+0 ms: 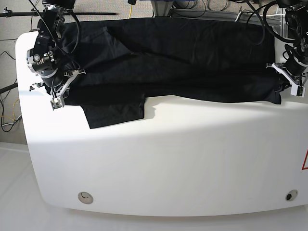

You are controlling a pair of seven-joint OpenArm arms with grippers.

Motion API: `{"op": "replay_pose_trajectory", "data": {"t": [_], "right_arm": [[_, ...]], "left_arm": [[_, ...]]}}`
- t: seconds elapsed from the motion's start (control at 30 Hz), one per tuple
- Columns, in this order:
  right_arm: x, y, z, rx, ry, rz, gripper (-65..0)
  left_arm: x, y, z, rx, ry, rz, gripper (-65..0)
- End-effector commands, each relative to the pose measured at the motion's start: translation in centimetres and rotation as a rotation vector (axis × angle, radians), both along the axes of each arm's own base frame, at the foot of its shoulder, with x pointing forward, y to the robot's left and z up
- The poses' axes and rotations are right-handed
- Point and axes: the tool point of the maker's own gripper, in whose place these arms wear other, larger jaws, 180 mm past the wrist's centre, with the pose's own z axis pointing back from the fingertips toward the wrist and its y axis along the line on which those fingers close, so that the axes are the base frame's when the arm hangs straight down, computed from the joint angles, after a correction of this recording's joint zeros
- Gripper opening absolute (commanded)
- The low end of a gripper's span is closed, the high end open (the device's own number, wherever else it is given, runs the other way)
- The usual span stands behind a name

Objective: Fold the T-shirt properly
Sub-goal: 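Lift the hem and carry it over toward the collar with both grippers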

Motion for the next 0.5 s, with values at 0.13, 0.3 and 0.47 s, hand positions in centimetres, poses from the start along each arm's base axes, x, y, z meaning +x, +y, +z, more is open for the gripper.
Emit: {"op": "replay_pose_trajectory", "data": {"t": [0.13,0.3,0.47], "right_arm": [[0.3,-0.6,1.0,-0.019,-0.030,-0.004,-64.8],[-0.4,-0.8,0.6,-0.022,-0.016,-0.010,-64.9],[-0.7,-0.4,0.4,-0.020,-0.009,-0.003,-64.7]], "left_arm": [[0.0,0.7,2.0,0.040,-0.051,-0.001,-65.0],[-0.6,0.8,2.4,0.053,-0.055,-0.013,-65.0],[-1.3,1.8,1.7,0.053,-0.023,0.020,-65.0]]}}
